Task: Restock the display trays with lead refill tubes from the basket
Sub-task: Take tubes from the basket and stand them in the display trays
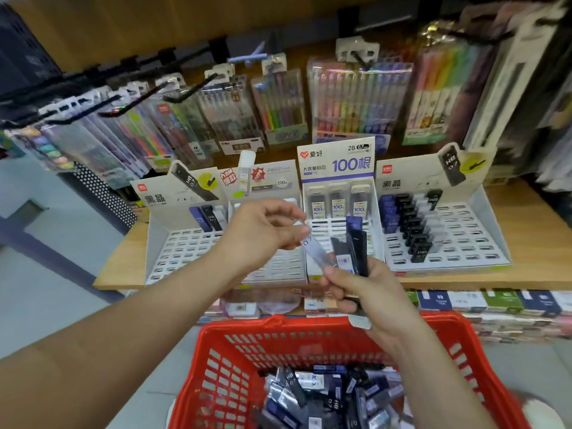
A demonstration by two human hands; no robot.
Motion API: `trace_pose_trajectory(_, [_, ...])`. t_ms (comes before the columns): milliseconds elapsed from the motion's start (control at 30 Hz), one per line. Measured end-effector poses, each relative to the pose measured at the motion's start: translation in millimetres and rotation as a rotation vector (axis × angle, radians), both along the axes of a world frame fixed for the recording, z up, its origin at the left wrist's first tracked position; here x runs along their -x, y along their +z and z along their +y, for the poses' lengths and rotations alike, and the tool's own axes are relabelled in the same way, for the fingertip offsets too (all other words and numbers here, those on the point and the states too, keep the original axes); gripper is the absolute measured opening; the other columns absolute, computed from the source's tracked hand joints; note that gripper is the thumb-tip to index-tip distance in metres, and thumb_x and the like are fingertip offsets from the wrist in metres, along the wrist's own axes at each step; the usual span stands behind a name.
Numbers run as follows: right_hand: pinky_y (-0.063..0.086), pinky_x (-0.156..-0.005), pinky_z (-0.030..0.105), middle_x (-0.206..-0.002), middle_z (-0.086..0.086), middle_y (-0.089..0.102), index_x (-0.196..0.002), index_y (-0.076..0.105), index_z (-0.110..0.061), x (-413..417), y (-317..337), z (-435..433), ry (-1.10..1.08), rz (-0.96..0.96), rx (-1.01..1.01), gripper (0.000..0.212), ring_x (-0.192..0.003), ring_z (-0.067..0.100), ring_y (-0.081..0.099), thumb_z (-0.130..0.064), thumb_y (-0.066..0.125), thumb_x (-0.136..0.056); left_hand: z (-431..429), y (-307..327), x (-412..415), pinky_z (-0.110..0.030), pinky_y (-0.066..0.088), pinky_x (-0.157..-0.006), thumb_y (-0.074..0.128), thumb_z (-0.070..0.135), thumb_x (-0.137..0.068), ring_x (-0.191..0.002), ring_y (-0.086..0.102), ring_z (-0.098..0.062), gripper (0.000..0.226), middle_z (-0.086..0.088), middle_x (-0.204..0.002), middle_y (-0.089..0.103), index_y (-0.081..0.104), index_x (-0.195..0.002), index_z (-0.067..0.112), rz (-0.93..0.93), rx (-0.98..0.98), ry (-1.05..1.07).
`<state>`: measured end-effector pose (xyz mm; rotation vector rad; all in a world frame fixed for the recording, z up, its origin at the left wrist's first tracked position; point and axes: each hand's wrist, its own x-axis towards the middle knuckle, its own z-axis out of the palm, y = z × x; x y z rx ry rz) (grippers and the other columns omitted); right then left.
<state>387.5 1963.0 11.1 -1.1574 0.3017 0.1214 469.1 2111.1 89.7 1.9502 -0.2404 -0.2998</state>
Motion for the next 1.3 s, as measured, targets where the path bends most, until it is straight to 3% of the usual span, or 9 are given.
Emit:
trace_pose_trajectory(133, [0.031, -0.044, 0.022, -0.067, 0.003, 0.057, -0.09, 0.066, -0.009, 10.6, 2.7, -33.3, -0.128, 0.045, 0.0, 0.007, -0.051, 0.011, 0.041, -0.016, 0.069, -0.09, -42.4, 7.9, -4.2, -0.019, 0.054, -0.06, 0.077, 0.004, -0.075, -0.059, 0.061, -0.01, 0.012, -0.008, -0.068, 0.066, 0.072, -0.085, 0.009, -0.026, -0.153, -0.126])
trace_pose_trajectory(300, [0.028, -0.044, 0.025, -0.074, 0.007, 0.055, -0.093, 0.057, -0.008, 22.4, 3.8, -88.5, -0.344, 0.081, -0.165, 0.006, -0.053, 0.014, 0.041, -0.003, 0.055, -0.091, -108.3, 6.6, -21.4, -0.019, 0.053, -0.06, 0.071, 0.001, -0.082, -0.058, 0.063, -0.011, 0.011, -0.003, -0.069, 0.068, 0.074, -0.092, 0.006, -0.211, -0.183, -0.103])
trace_pose_trajectory(400, [0.033, -0.044, 0.024, -0.085, 0.009, 0.057, -0.092, 0.057, -0.009, 28.2, 0.9, -117.6, -0.498, 0.055, -0.191, 0.004, -0.057, 0.015, 0.046, -0.007, 0.054, -0.094, -151.3, 0.8, -34.7, -0.021, 0.055, -0.074, 0.068, 0.003, -0.084, -0.07, 0.069, -0.016, 0.013, 0.0, -0.078, 0.07, 0.075, -0.093, 0.01, -0.323, -0.181, -0.109])
trace_pose_trajectory(500, [0.039, -0.042, 0.024, -0.089, 0.012, 0.051, -0.095, 0.056, -0.013, 31.9, -4.8, -134.7, -0.61, 0.03, -0.233, 0.005, -0.058, 0.017, 0.049, -0.009, 0.054, -0.097, -187.7, -9.2, -45.2, -0.009, 0.045, -0.067, 0.07, 0.007, -0.083, -0.062, 0.058, 0.0, 0.013, 0.004, -0.076, 0.067, 0.076, -0.093, 0.013, -0.476, -0.273, -0.148])
trace_pose_trajectory(633, [0.044, -0.043, 0.024, -0.081, 0.011, 0.055, -0.102, 0.06, -0.009, 35.5, -10.9, -142.2, -0.657, 0.009, -0.268, 0.006, -0.057, 0.016, 0.054, -0.01, 0.056, -0.098, -216.6, -30.0, -59.0, -0.02, 0.048, -0.076, 0.074, 0.012, -0.078, -0.074, 0.061, -0.008, 0.013, 0.006, -0.079, 0.067, 0.073, -0.09, 0.018, -0.601, -0.402, -0.21])
trace_pose_trajectory(767, [0.046, -0.045, 0.023, -0.077, 0.009, 0.061, -0.101, 0.064, -0.005, 38.3, -17.1, -147.2, -0.668, 0.035, -0.259, 0.011, -0.058, 0.013, 0.056, -0.014, 0.06, -0.096, -232.1, -41.7, -62.5, -0.025, 0.049, -0.08, 0.075, 0.017, -0.079, -0.084, 0.063, -0.014, 0.01, 0.004, -0.083, 0.069, 0.073, -0.089, 0.017, -0.626, -0.517, -0.257])
trace_pose_trajectory(967, [0.046, -0.043, 0.023, -0.071, 0.008, 0.065, -0.096, 0.066, -0.005, 44.4, -21.9, -157.9, -0.693, 0.039, -0.276, 0.012, -0.054, 0.015, 0.057, -0.017, 0.062, -0.094, -225.6, -24.5, -39.5, -0.015, 0.049, -0.068, 0.075, 0.011, -0.077, -0.066, 0.06, 0.001, 0.02, 0.015, -0.07, 0.066, 0.069, -0.073, 0.029, -0.513, -0.298, -0.284])
trace_pose_trajectory(1100, [0.047, -0.044, 0.023, -0.074, 0.01, 0.066, -0.099, 0.064, -0.005, 46.9, -23.8, -156.3, -0.71, 0.019, -0.324, 0.012, -0.055, 0.015, 0.059, -0.015, 0.059, -0.095, -208.0, -31.5, -15.5, -0.015, 0.051, -0.069, 0.075, 0.013, -0.079, -0.069, 0.062, 0.0, 0.008, 0.011, -0.074, 0.069, 0.075, -0.084, 0.019, -0.513, -0.435, -0.418])
trace_pose_trajectory(1300, [0.05, -0.046, 0.025, -0.082, 0.011, 0.069, -0.111, 0.062, -0.004, 47.2, -28.3, -151.6, -0.718, 0.031, -0.334, 0.02, -0.058, 0.016, 0.063, -0.016, 0.061, -0.095, -195.6, -56.3, -5.4, -0.019, 0.051, -0.08, 0.072, 0.022, -0.084, -0.078, 0.063, -0.004, 0.016, 0.005, -0.091, 0.073, 0.074, -0.1, 0.018, -0.575, -0.572, -0.433])
